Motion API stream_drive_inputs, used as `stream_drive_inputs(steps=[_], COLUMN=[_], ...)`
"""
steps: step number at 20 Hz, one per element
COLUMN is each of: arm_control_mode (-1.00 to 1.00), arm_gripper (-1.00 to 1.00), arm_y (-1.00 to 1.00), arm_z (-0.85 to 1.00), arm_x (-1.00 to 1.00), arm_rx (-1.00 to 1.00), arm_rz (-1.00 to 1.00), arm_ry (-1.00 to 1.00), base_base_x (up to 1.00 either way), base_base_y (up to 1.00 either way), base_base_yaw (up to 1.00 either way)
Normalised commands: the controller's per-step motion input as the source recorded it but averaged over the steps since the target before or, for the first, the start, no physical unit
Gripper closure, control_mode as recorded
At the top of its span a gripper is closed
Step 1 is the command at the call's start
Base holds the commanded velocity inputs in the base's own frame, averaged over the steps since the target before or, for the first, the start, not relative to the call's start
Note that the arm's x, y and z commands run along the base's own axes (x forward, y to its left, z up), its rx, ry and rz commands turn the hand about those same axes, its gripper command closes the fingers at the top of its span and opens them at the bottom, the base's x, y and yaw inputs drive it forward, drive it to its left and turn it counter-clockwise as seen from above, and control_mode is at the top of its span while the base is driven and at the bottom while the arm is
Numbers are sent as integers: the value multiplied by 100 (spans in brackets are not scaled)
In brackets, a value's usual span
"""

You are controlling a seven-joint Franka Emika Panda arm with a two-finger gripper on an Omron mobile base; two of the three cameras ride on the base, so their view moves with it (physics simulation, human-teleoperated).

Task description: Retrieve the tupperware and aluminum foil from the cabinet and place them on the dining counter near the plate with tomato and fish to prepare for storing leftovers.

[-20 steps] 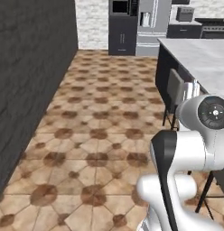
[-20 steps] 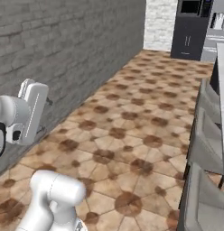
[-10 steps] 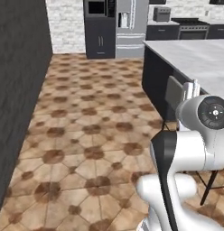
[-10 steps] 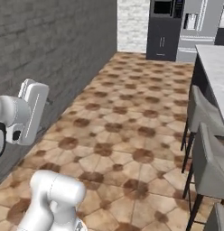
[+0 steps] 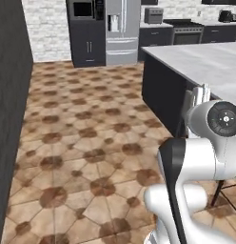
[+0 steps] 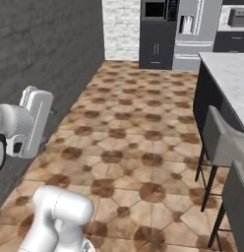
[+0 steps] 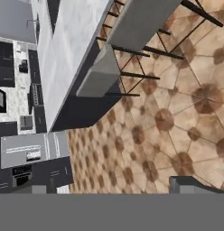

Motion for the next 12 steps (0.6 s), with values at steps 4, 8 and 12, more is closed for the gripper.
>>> stream_drive_inputs(steps=[4,8,12], arm_control_mode=[100,100,100], arm_gripper=[-100,-100,-100], arm_y=[0,0,0], arm_z=[0,0,0], arm_x=[0,0,0], arm_rx=[0,0,0], arm_rz=[0,0,0], arm_ry=[0,0,0], base_base_x=[100,100,100], base_base_y=[46,43,38], base_base_yaw=[-25,-19,-7])
